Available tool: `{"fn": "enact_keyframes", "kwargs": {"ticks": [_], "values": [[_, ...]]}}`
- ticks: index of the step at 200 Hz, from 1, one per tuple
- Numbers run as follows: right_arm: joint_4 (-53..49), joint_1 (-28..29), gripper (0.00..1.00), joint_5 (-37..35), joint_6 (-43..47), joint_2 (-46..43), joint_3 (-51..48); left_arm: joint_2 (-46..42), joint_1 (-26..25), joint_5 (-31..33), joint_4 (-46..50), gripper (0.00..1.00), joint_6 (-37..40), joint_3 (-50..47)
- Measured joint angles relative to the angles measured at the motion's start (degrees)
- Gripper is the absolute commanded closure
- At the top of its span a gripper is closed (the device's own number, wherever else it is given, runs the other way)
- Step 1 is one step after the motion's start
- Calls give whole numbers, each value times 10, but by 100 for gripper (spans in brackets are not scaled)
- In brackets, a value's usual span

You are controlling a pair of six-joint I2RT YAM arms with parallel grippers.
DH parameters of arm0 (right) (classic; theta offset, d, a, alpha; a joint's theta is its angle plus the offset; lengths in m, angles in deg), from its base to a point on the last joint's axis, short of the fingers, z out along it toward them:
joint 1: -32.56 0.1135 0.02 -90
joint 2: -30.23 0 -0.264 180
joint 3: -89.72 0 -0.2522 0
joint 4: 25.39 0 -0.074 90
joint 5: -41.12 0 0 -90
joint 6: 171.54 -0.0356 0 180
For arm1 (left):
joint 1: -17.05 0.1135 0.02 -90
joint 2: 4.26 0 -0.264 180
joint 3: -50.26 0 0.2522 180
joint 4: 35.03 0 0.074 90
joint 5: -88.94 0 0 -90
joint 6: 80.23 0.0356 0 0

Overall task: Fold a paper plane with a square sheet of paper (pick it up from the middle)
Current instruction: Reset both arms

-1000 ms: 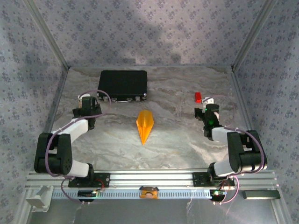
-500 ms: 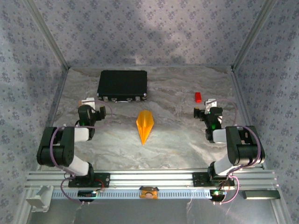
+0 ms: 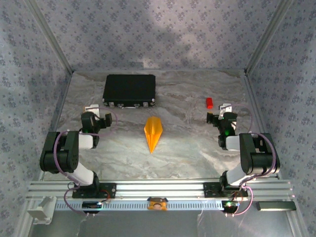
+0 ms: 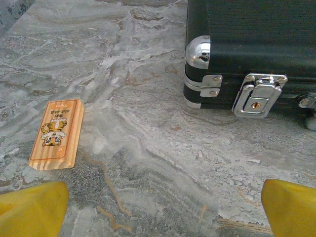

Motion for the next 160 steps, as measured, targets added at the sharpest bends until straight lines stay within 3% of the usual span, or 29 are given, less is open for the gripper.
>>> {"fn": "enact_keyframes", "kwargs": {"ticks": [160], "values": [[-5, 0, 1, 0, 0, 0, 0, 0, 0, 0, -1, 0, 0, 0]]}}
